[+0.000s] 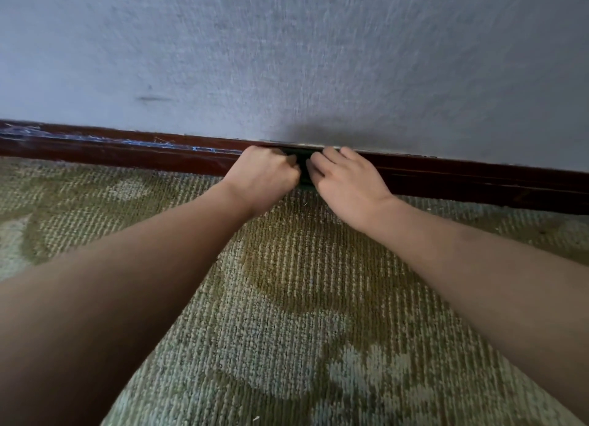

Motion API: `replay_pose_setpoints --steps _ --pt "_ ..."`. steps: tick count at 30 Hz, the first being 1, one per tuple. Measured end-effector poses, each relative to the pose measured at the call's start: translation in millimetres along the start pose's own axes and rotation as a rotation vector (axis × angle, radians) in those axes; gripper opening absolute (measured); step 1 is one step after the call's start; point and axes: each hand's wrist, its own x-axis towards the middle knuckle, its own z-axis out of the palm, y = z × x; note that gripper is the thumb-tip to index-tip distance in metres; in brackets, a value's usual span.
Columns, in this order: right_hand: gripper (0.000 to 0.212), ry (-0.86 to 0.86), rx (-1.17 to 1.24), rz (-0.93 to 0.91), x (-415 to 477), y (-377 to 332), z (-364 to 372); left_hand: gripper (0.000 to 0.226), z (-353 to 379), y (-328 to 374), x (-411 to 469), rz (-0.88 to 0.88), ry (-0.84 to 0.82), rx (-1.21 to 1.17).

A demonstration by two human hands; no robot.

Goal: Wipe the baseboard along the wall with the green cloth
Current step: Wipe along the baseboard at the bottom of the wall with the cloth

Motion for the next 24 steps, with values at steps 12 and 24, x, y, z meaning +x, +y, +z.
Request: replay_pose_setpoints --steps 12,24 --pt "0.034 -0.089 0.285 0.105 7.1 -0.6 -6.3 0.023 -9.3 1.0 4.2 -0.075 -0.086 -0.001" --pt "0.039 -0.025 0.168 0.123 -6.0 5.4 2.7 0.021 -5.8 10.6 5.7 -0.059 -0.006 -0.032"
